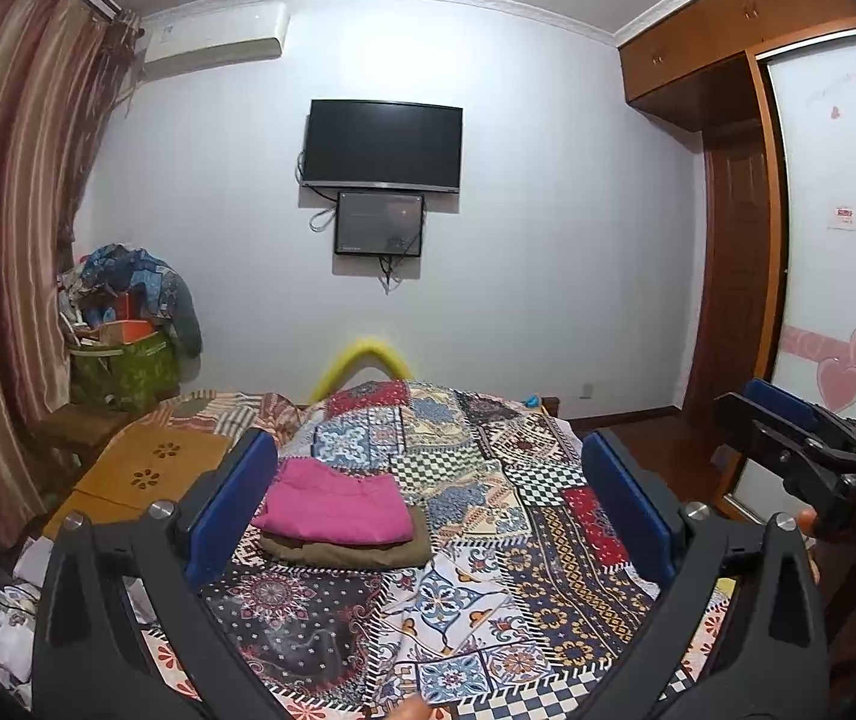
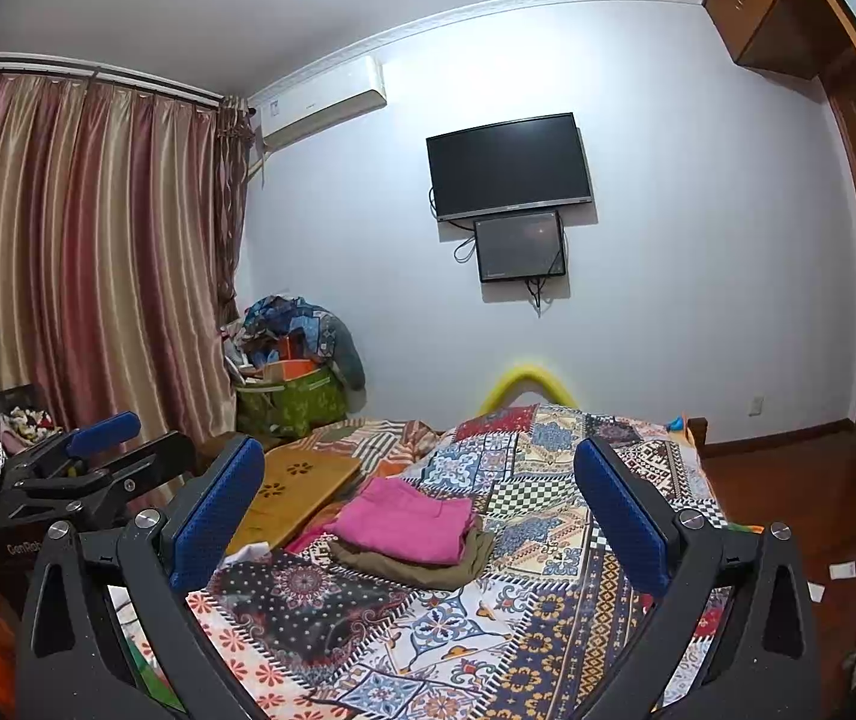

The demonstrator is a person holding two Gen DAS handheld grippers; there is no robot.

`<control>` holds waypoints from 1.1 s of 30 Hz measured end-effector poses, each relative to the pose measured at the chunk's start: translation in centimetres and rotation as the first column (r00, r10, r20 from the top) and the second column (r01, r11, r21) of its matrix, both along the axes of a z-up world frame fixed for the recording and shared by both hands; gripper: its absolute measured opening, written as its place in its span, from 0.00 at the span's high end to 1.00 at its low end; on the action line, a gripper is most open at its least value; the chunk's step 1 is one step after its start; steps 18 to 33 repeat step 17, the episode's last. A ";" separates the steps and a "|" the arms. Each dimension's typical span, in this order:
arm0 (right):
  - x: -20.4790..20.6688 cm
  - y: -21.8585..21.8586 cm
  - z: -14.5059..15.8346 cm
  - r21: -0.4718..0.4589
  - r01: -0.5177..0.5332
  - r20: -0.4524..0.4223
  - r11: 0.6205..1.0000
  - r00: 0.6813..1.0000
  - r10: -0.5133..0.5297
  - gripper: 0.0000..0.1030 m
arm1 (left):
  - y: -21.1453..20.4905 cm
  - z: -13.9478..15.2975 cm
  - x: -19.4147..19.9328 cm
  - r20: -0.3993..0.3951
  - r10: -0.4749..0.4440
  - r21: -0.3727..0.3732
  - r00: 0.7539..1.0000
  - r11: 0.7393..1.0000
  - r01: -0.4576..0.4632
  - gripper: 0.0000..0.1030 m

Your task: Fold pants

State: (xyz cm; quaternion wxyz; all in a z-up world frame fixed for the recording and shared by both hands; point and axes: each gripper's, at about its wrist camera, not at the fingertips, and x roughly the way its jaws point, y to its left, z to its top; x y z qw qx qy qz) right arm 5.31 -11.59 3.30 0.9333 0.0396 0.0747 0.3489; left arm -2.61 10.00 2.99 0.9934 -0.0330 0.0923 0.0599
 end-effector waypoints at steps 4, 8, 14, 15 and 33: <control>0.1 -0.1 0.0 0.003 0.004 -0.003 1.000 1.000 -0.003 0.00 | 0.1 0.0 0.2 -0.009 -0.011 -0.011 1.000 1.000 0.011 0.00; 0.1 -0.1 0.0 0.003 0.006 -0.006 1.000 1.000 -0.006 0.00 | 0.3 -0.1 0.3 -0.009 -0.007 -0.021 1.000 1.000 0.007 0.00; 0.2 -0.1 -0.2 0.001 0.006 -0.012 1.000 1.000 -0.006 0.00 | 0.2 -0.2 0.4 -0.017 -0.009 -0.019 1.000 1.000 0.009 0.00; 0.2 -0.1 -0.2 0.001 0.006 -0.013 1.000 1.000 -0.006 0.00 | 0.1 -0.3 0.4 -0.018 -0.010 -0.019 1.000 1.000 0.010 0.00; 0.3 -0.2 -0.2 0.001 0.005 -0.016 1.000 1.000 -0.005 0.00 | 0.1 -0.3 0.5 -0.023 -0.014 -0.018 1.000 1.000 0.014 0.00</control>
